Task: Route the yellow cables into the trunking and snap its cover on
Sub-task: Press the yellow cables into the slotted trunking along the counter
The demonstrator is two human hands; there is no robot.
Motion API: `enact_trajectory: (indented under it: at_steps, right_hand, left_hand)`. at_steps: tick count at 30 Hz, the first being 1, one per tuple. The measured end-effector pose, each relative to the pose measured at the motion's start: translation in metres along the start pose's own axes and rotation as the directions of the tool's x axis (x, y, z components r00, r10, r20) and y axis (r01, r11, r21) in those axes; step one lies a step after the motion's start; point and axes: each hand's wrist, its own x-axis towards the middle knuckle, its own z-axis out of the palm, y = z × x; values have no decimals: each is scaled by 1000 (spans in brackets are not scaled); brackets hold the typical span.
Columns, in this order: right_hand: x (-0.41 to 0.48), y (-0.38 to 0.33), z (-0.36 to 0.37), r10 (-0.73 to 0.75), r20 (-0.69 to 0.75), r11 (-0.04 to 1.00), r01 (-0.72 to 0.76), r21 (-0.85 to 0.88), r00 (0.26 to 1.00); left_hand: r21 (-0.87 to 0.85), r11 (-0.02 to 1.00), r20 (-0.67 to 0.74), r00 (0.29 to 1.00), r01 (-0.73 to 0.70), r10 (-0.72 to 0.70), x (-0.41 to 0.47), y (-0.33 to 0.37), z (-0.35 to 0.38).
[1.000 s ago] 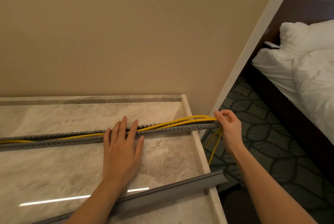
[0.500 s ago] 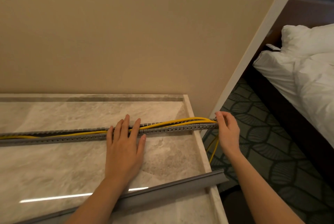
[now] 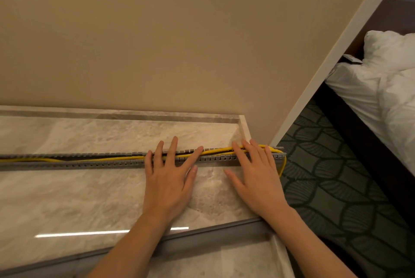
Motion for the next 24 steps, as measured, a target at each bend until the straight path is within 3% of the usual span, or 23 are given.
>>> enact_trajectory:
  at_steps: [5,11,19,24]
  right_hand:
    - [-1,-2,0,11,-140,1000,-13,-8,990]
    - [-5,-5,0,12,-113,999,-16,-42,994]
    - [-3,-4,-6,202,-222,978,-210,-14,954]
    - [-4,-2,-6,190,-269,982,-188,32,944]
  left_hand:
    - [3,999,2,999,-35,35,-1,0,0]
    - [1,999,9,999,-36,36,-1,0,-1]
    - [-14,1000,8,1000,-27,27,-1,0,-1]
    - [-26,999,5,999,-32,32,-1,-1,-1]
